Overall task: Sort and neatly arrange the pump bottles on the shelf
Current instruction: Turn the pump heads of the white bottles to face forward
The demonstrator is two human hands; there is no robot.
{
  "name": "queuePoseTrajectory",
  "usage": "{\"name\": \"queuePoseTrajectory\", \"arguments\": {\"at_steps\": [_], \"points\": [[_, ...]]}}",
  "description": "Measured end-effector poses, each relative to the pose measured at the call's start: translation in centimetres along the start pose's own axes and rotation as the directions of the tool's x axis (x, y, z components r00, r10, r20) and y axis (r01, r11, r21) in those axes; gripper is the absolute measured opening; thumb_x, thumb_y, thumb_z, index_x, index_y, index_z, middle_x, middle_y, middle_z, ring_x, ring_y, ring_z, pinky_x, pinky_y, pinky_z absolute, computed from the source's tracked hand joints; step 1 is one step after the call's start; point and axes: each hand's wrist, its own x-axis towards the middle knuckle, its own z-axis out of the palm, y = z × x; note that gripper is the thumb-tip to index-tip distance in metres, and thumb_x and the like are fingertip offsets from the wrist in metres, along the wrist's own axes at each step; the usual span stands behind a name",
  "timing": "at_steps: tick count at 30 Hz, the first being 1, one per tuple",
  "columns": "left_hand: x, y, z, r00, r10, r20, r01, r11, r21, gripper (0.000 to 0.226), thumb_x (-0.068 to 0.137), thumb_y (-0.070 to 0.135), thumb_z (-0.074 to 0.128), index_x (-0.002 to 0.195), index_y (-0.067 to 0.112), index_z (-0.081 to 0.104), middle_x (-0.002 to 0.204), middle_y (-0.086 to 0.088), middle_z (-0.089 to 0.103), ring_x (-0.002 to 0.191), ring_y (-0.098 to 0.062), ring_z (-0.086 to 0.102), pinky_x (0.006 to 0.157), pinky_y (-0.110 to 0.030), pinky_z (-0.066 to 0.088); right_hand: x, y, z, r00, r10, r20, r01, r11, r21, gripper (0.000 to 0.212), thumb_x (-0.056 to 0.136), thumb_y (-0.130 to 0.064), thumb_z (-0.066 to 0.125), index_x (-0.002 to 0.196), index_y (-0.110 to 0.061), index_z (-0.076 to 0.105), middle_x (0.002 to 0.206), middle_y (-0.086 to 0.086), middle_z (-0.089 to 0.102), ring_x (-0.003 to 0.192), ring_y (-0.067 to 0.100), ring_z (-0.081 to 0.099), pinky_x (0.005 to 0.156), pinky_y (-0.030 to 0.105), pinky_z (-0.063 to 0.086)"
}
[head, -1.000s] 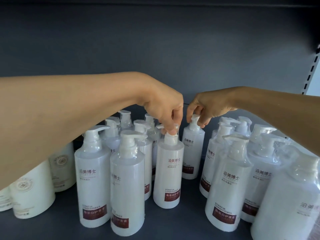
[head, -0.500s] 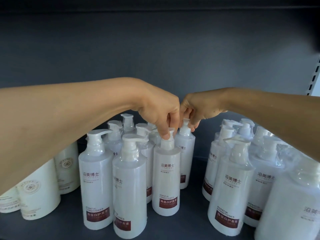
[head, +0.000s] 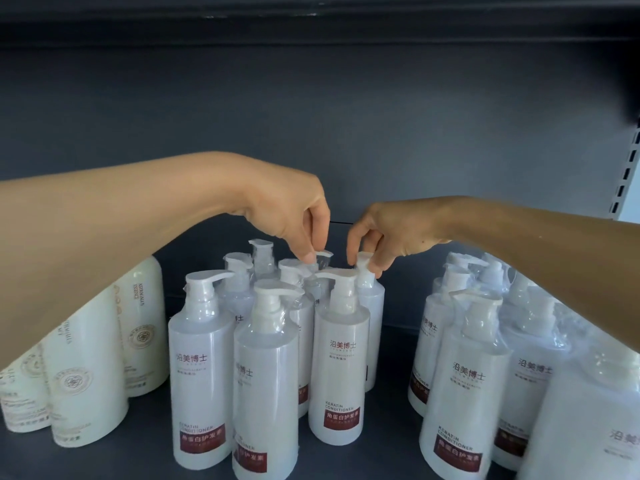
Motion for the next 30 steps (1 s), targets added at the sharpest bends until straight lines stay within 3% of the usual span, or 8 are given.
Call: {"name": "queuePoseTrajectory", "arguments": {"at_steps": [12,20,24,27,30], "points": [[-0.2,-0.3,0.2,1.000,-0.007,-0.015,0.007,1.000,-0.015,0.010,0.076,0.025,0.076,0.086,0.025,0.072,0.081,0.011,0.073,0.082,-0.006,0.066,0.075,-0.022,0.048,0.4,-0.5,0.7,0.997,-0.045,-0.066,0.043,0.999,-0.031,0.025,0.079,0.000,0.065,0.095,-0.018,0.068,0.086,0.002,0.075,0.083,0.016,0.070,0.092,0.038,0.052],[-0.4,0.2,1.0,1.000,0.027,-0.004,-0.027,1.000,-0.010,0.013,0.075,0.031,0.077,0.086,0.024,0.072,0.083,0.011,0.072,0.086,-0.010,0.066,0.089,-0.032,0.052,-0.5,-1.0,1.2,0.997,-0.005,-0.073,0.006,1.000,0.016,0.025,0.082,0.002,0.061,0.098,-0.016,0.066,0.090,0.007,0.074,0.087,0.022,0.070,0.093,0.038,0.052],[-0.4,0.6,1.3,0.998,0.055,0.003,-0.055,0.998,0.015,0.015,0.076,0.032,0.076,0.087,0.023,0.073,0.084,0.011,0.072,0.088,-0.011,0.066,0.087,-0.031,0.052,-1.3,-1.4,1.2,0.996,0.051,-0.076,-0.054,0.998,-0.037,0.036,0.087,-0.002,0.058,0.116,-0.024,0.058,0.100,0.001,0.070,0.093,0.018,0.065,0.095,0.035,0.050],[-0.5,0.8,1.4,0.997,0.073,0.005,-0.073,0.997,0.020,0.015,0.076,0.032,0.075,0.088,0.023,0.073,0.084,0.011,0.071,0.087,-0.012,0.065,0.085,-0.031,0.052,-3.1,-1.7,0.5,0.982,0.099,-0.163,-0.100,0.995,0.001,0.044,0.091,0.001,0.050,0.128,-0.023,0.050,0.110,-0.001,0.065,0.100,0.014,0.063,0.096,0.031,0.048],[-0.5,1.0,1.7,0.995,0.101,-0.005,-0.101,0.995,0.008,0.015,0.078,0.032,0.074,0.089,0.022,0.072,0.081,0.013,0.069,0.079,-0.009,0.063,0.081,-0.031,0.051,-5.6,-1.6,0.0,0.960,0.127,-0.250,-0.124,0.992,0.029,0.037,0.091,-0.002,0.050,0.121,-0.023,0.056,0.111,-0.004,0.064,0.105,0.013,0.062,0.095,0.030,0.049]]}}
